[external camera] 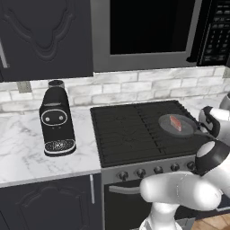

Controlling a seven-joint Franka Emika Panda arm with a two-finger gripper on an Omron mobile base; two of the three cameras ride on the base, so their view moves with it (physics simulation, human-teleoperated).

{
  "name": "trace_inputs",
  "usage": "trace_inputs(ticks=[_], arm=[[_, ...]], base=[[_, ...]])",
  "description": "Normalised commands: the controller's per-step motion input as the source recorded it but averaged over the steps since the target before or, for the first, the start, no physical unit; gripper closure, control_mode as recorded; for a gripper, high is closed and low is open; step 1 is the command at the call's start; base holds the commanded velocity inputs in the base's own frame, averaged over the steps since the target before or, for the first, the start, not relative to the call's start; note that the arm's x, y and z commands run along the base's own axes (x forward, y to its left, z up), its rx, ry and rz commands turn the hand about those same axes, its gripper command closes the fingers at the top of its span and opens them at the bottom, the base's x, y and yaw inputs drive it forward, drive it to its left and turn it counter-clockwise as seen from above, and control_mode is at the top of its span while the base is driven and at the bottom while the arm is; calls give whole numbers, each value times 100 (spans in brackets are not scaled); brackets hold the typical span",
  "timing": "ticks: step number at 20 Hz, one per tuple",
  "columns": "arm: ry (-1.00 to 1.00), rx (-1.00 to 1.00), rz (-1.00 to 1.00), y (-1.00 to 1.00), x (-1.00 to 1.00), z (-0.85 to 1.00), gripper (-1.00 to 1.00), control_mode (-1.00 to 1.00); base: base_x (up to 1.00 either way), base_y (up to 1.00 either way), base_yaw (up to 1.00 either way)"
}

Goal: Pick up the pan with the steak in it and place it on the dining table. Then place the steak on the plate.

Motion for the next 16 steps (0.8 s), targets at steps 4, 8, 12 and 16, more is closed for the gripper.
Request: trace_inputs(ticks=[4, 8, 12, 16], arm=[[0, -5, 16, -10, -2, -32, -100, -100], [0, -1, 3, -1, -3, -5, -100, -100], [3, -5, 2, -3, 13, -19, -100, -100], [4, -3, 5, -12, 22, -15, -100, -100]], base=[[0, 0, 0], [0, 0, 0], [0, 0, 0], [0, 0, 0]])
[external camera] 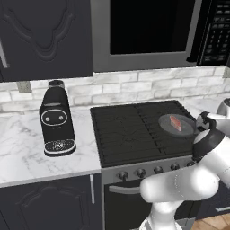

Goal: Pick up the pan with the steak in it and place it on the dining table. Then place the steak on the plate.

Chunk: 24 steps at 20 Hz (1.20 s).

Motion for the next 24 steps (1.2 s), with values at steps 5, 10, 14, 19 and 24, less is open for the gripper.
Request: trace_inputs(ticks=[5, 10, 14, 19, 24], arm=[[3, 0, 8, -24, 22, -19, -100, -100], [1, 2, 11, -24, 7, -11, -100, -100], [0, 0, 0, 0, 2, 0, -100, -100], [1, 0, 0, 0, 15, -2, -100, -100], [4, 0, 0, 0, 18, -10, -100, -100]], base=[[0, 0, 0], [0, 0, 0], [0, 0, 0], [0, 0, 0], [0, 0, 0]])
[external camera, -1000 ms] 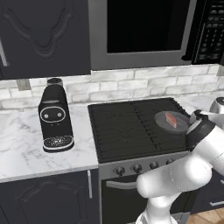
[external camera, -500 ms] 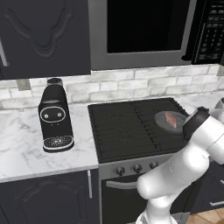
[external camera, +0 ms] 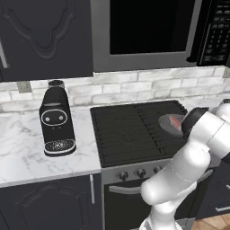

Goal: Pick up the pan with the steak in it and place it on the dining table. Then place the steak on the plate.

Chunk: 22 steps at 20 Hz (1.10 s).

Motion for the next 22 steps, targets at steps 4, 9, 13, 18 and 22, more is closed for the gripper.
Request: trace_inputs(ticks=[4, 9, 13, 18, 22], arm=[[7, 2, 1, -5, 8, -28, -100, -100], [10, 2, 4, -11, 0, -42, -100, -100], [2, 0, 1, 0, 0, -4, 100, -100], [0, 3, -1, 0, 5, 8, 100, -100], [0, 8, 0, 0, 1, 52, 100, -100]], base=[[0, 0, 0], [0, 0, 0], [0, 0, 0], [0, 0, 0], [0, 0, 0]])
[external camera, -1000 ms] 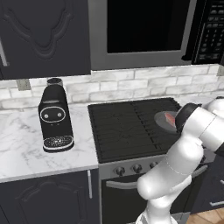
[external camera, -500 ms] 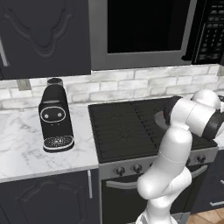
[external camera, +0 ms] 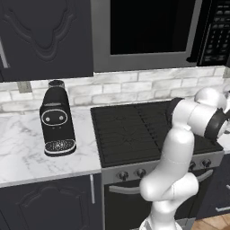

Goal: Pick up the pan with the steak in it and place it on the dining table. Then place the steak on the plate.

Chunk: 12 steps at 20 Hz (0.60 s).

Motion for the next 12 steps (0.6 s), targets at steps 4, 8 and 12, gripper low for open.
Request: trace_inputs(ticks=[4, 8, 12], arm=[[-5, 4, 1, 23, -14, 66, 100, -100], [-4, 0, 9, 59, -37, 49, 100, -100], [-2, -4, 13, 75, -44, 26, 100, -100]], base=[[0, 0, 0], [0, 0, 0], [0, 0, 0]])
